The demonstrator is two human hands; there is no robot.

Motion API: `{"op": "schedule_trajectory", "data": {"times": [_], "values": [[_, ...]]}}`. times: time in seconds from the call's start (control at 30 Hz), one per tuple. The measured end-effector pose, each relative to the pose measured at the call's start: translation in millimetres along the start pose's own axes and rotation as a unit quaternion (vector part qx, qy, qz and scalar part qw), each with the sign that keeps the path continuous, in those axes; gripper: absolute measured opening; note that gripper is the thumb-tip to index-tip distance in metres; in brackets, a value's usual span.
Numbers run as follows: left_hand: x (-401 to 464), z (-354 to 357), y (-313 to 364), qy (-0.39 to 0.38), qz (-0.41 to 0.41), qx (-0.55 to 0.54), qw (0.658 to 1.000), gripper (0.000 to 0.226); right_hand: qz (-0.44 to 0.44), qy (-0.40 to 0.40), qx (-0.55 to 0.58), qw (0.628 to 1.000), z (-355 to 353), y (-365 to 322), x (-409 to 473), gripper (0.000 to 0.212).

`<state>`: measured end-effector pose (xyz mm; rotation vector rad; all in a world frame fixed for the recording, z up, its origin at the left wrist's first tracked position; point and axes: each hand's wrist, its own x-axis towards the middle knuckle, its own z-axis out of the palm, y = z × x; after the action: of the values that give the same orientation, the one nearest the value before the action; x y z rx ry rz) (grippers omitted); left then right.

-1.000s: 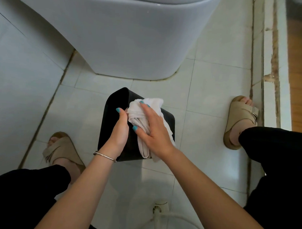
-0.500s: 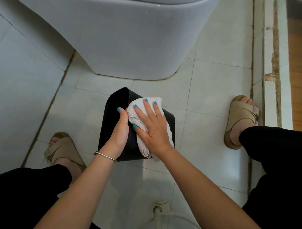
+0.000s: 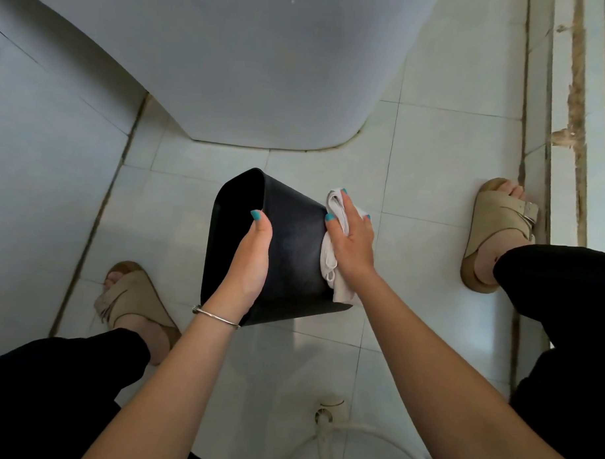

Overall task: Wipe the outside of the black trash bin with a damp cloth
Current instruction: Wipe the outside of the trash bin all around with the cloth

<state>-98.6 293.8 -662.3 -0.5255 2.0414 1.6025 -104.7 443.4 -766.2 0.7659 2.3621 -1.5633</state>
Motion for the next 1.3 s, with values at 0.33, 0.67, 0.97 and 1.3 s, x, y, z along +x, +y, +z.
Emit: {"op": "schedule_trajectory", "data": {"times": [0.33, 0.67, 0.97, 1.3], "values": [[-1.0, -6.2, -6.4, -0.02, 0.083, 0.038, 0.996, 0.066, -0.111, 0.014, -0.051, 0.992, 8.6, -3.3, -15.6, 0.054], [0.5, -13.0, -9.1, -0.03, 0.062, -0.019, 0.997, 0.077, -0.167, -0.005, -0.017, 0.986, 39.4, -40.6, -101.0, 0.056], [1.1, -17.5, -15.0, -0.028, 0.084, 0.012, 0.996, 0.085, -0.137, -0.033, -0.112, 0.984, 34.2, -33.1, -96.2, 0.06], [-11.4, -34.9, -29.6, -0.071, 0.086, 0.034, 0.993, 0.096, -0.034, 0.003, -0.116, 0.993, 29.6, -19.2, -71.6, 0.059]]}}
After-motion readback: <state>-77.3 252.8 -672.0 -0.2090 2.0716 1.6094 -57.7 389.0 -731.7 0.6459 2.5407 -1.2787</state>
